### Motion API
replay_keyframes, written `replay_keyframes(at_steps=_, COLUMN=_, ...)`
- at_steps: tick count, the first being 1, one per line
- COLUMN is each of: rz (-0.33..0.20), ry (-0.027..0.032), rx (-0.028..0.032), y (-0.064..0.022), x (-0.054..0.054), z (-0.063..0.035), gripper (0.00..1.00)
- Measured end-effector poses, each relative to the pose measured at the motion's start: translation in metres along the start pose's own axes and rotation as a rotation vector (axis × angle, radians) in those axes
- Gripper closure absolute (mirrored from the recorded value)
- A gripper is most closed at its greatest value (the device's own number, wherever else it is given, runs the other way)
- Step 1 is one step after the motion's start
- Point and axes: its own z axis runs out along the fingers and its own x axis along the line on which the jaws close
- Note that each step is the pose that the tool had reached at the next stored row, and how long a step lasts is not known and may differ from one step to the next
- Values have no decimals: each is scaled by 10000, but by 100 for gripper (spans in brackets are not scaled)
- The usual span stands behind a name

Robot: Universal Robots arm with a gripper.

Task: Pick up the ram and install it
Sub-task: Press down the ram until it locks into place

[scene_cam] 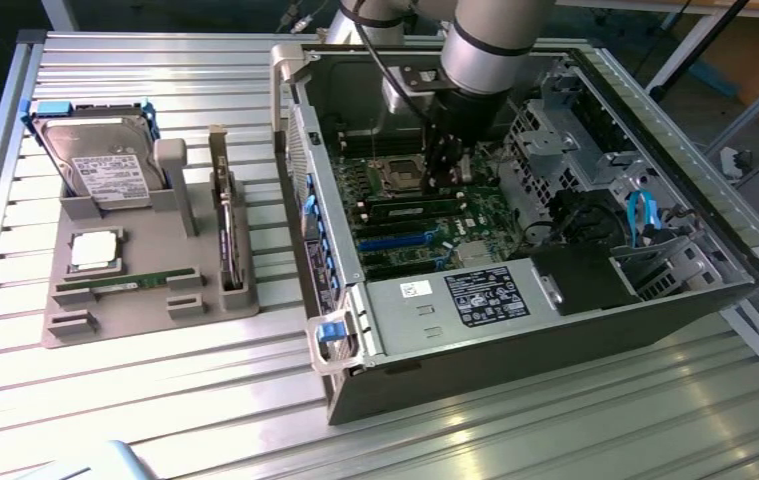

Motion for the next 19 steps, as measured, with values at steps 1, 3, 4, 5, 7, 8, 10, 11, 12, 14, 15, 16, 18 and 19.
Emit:
replay_keyframes(at_steps=1, rz=1, ry=1, rx=-1, y=47, x=1, z=3, gripper=90)
replay_keyframes(at_steps=3, rz=-1, ry=1, rx=0, y=134, x=2, z=10, gripper=90)
replay_keyframes(at_steps=4, rz=1, ry=1, rx=0, y=181, x=3, z=14, gripper=90)
replay_keyframes(at_steps=5, rz=0, ry=0, rx=0, y=226, x=4, z=18, gripper=90)
replay_keyframes(at_steps=7, rz=1, ry=0, rx=0, y=318, x=5, z=26, gripper=90)
replay_keyframes(at_steps=8, rz=1, ry=1, rx=-1, y=365, x=6, z=31, gripper=90)
replay_keyframes(at_steps=10, rz=1, ry=-1, rx=1, y=477, x=8, z=44, gripper=90)
replay_keyframes(at_steps=11, rz=1, ry=-3, rx=2, y=499, x=8, z=54, gripper=90)
replay_keyframes(at_steps=12, rz=1, ry=-1, rx=1, y=505, x=8, z=64, gripper=90)
replay_keyframes(at_steps=14, rz=-1, ry=0, rx=-1, y=508, x=10, z=92, gripper=90)
replay_keyframes(at_steps=15, rz=0, ry=0, rx=-1, y=510, x=10, z=103, gripper=90)
replay_keyframes(at_steps=16, rz=1, ry=0, rx=-2, y=511, x=10, z=110, gripper=90)
replay_keyframes(at_steps=18, rz=0, ry=2, rx=-3, y=515, x=11, z=129, gripper=90)
replay_keyframes(at_steps=19, rz=1, ry=1, rx=-2, y=520, x=11, z=141, gripper=90)
